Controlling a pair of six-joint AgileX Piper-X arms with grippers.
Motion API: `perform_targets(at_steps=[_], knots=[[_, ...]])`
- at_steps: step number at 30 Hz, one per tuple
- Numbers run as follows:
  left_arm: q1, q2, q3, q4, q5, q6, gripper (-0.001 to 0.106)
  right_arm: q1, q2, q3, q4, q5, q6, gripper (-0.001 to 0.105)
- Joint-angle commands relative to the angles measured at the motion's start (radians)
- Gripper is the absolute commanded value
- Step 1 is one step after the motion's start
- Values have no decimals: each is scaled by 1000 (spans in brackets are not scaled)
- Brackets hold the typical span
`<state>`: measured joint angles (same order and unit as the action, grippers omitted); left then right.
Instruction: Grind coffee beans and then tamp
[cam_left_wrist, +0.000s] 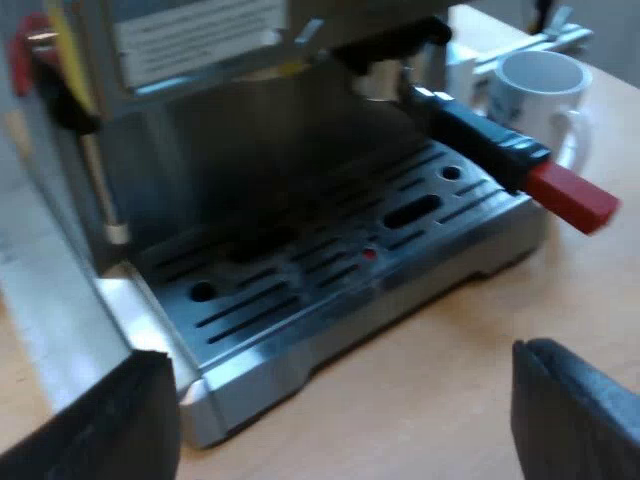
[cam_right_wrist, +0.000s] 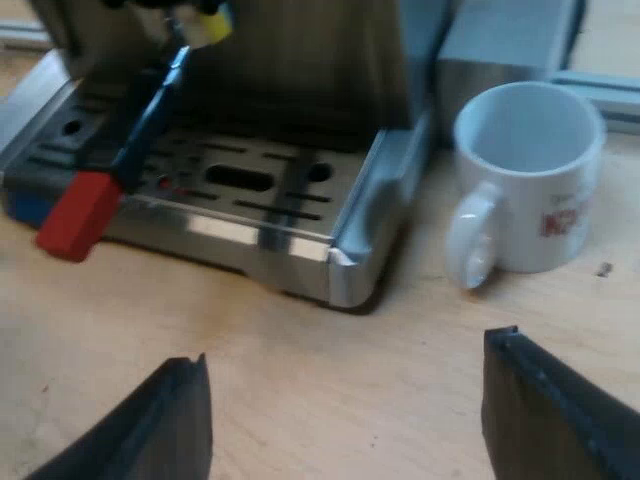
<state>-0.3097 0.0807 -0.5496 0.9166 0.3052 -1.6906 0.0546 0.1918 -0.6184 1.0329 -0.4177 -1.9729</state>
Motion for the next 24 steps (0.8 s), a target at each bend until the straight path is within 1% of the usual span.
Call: perform_targets(at_steps=[1, 3, 4, 6, 11, 13, 15, 16, 19, 20, 22, 23, 24], knots=[[-36, 25, -7, -28, 10, -8, 70, 13, 13, -11, -17, -40, -29, 59], [-58, 40, -7, -36, 10, -3, 70, 47, 32, -11, -35, -62, -29, 59], [-98, 71, -7, -63, 13, 28, 70, 67, 39, -11, -44, -62, -29, 59], [-124, 93, -7, -81, 13, 47, 70, 99, 48, -11, -64, -62, -29, 59], [-160, 168, 0, -101, 20, 52, 70, 191, 81, -11, -102, -47, -29, 59], [-161, 205, 14, -128, 50, 52, 70, 257, 109, -11, -123, -5, -29, 59], [-161, 230, 22, -157, 66, 52, 70, 306, 129, -11, -151, 18, -29, 59], [-161, 248, 26, -181, 87, 52, 70, 334, 140, -11, -170, 28, -29, 59], [-161, 277, 25, -210, 122, 52, 70, 402, 166, -11, -208, 78, -27, 59], [-161, 292, 25, -223, 138, 58, 70, 428, 173, -11, -220, 94, -27, 59], [-161, 312, 25, -243, 190, 86, 70, 526, 208, -11, -257, 162, -27, 59], [-161, 315, 29, -247, 198, 89, 70, 548, 216, -11, -264, 173, -24, 59], [-161, 319, 36, -265, 220, 89, 70, 592, 229, -11, -276, 199, -10, 59]])
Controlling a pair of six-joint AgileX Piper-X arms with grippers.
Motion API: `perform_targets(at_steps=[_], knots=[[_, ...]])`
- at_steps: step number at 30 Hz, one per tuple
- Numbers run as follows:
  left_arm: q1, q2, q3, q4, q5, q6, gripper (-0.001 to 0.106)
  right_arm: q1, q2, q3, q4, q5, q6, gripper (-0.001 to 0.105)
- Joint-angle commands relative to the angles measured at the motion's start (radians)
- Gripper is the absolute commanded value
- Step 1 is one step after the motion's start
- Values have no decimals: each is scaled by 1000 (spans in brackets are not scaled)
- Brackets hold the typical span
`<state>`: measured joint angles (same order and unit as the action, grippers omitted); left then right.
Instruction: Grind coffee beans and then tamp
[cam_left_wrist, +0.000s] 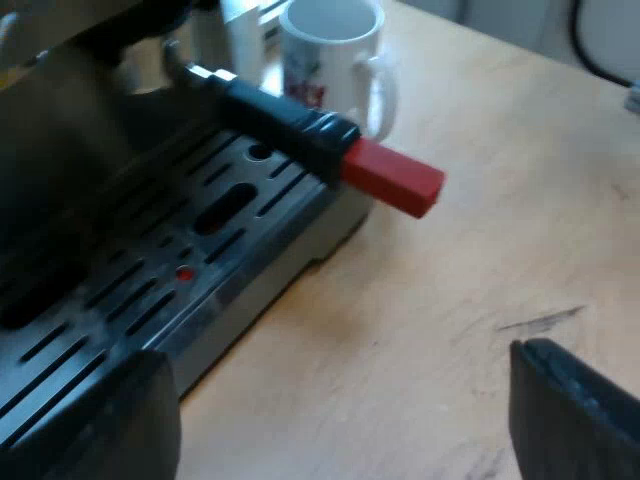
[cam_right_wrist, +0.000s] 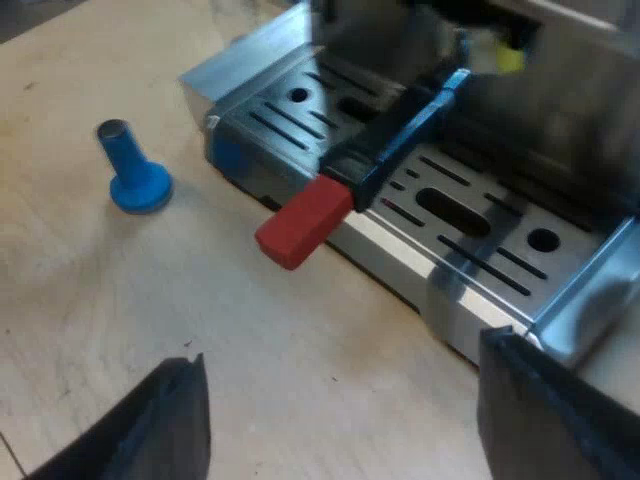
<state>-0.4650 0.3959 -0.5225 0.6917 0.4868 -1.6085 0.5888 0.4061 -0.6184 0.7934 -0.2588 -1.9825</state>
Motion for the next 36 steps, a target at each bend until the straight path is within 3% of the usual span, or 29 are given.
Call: perform_targets(at_steps=[1, 3, 7, 8, 10, 13, 18, 19, 24, 25, 30, 36], knots=[[-5, 5, 12, -50, 46, 7, 70, 72, 19, -11, -44, 70, 7, 59], [-5, 5, 32, -79, 52, 7, 70, 157, 40, -6, -77, 170, 39, 59], [-8, 5, 61, -101, 79, 7, 70, 224, 55, 2, -95, 238, 71, 59], [-12, 5, 68, -106, 83, 7, 70, 306, 77, 9, -105, 307, 107, 56], [-20, 5, 77, -113, 84, 7, 70, 347, 88, 8, -104, 345, 127, 54], [-103, 5, 133, -196, 83, 21, 70, 443, 123, 8, -109, 444, 200, 52], [-110, 5, 155, -231, 78, 21, 70, 518, 154, 8, -109, 529, 254, 52], [-110, 5, 159, -235, 77, 21, 70, 580, 188, 8, -128, 638, 260, 52], [-110, 5, 166, -244, 76, 21, 70, 654, 237, 8, -189, 723, 322, 52], [-110, 5, 167, -244, 76, 21, 70, 699, 276, 8, -220, 780, 382, 52], [-110, 5, 168, -248, 76, 21, 70, 759, 355, 8, -229, 859, 450, 52], [-110, 5, 168, -248, 76, 21, 70, 793, 418, 70, -394, 936, 520, 50]])
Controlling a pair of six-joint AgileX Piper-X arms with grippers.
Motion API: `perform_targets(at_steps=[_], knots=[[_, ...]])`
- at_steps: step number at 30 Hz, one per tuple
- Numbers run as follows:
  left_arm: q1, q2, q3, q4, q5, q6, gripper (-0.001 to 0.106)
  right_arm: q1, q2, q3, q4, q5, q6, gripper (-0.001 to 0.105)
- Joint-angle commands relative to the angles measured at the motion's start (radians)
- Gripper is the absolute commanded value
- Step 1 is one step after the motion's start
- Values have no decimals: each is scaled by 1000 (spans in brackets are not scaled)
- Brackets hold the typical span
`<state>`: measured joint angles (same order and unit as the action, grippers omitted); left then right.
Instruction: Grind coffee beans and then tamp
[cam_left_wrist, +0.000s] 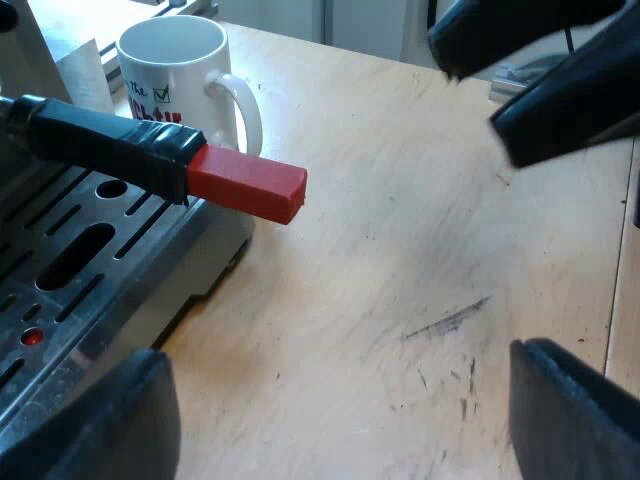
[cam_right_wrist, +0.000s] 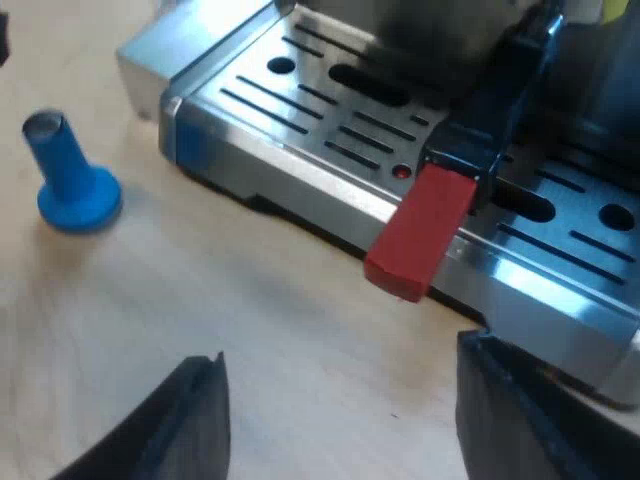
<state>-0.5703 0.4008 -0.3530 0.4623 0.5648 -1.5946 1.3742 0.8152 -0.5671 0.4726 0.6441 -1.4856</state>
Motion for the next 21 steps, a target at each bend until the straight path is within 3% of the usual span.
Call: perform_targets(at_steps=[1, 3, 7, 12, 15, 21], knots=[[-4, 0, -1, -18, -2, 7, 70, 7, 14, 34, -99, 38, 36, 48], [-4, 0, -1, -18, 0, 7, 70, 7, 19, 62, -150, 53, 72, 44], [-4, 0, -1, -18, 0, 7, 70, 7, 18, 104, -224, 62, 76, 36], [-4, 0, -1, -18, 0, 7, 70, 7, 26, 148, -293, 78, 83, 36], [-4, 0, -1, -18, 0, 7, 70, 7, 50, 182, -353, 91, 122, 36], [-4, 0, -1, -18, 0, 7, 70, 7, 100, 211, -447, 198, 151, 36]])
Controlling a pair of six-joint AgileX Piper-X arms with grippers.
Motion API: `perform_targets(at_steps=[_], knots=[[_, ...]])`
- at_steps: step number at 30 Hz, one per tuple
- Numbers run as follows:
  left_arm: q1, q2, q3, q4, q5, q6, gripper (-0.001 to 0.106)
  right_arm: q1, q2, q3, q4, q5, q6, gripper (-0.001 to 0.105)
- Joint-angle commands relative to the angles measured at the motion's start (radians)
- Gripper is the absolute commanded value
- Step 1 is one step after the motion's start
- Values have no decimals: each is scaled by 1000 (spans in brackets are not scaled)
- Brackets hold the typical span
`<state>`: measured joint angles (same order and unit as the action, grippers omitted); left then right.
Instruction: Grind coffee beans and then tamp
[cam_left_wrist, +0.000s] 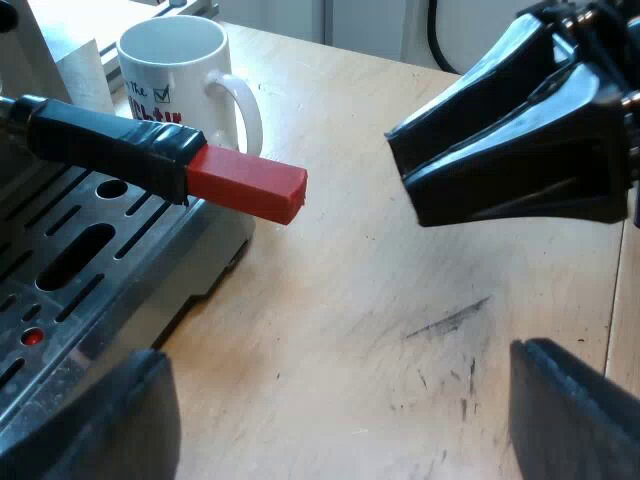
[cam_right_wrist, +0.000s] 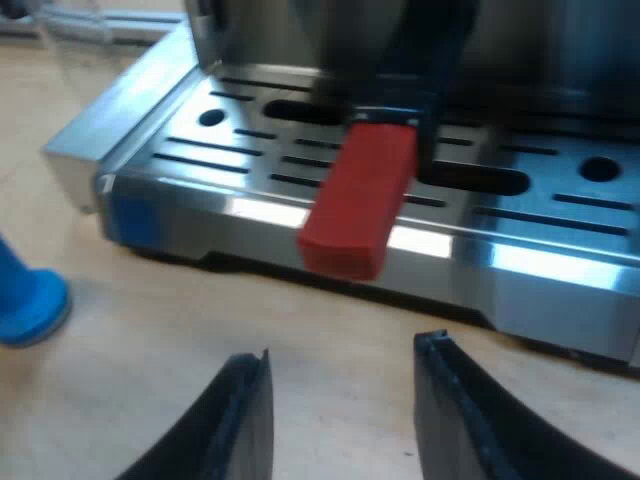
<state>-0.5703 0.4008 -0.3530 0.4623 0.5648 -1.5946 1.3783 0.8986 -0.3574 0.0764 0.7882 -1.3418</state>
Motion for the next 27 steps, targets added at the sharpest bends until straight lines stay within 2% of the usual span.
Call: perform_targets(at_steps=[1, 6, 10, 16, 27], knots=[[-4, 0, -1, -18, 0, 7, 70, 3, 55, 1, -91, 84, 7, 36], [-4, 0, -1, -18, 0, 7, 70, 3, 148, 1, -173, 85, 10, 36], [-4, 0, -1, -18, 0, 7, 70, 3, 216, 1, -249, 123, 15, 36], [-4, 0, -1, -18, 0, 7, 70, 3, 251, 1, -289, 180, 14, 36], [-4, 0, -1, -18, 0, 7, 70, -1, 299, 1, -313, 186, 14, 36]])
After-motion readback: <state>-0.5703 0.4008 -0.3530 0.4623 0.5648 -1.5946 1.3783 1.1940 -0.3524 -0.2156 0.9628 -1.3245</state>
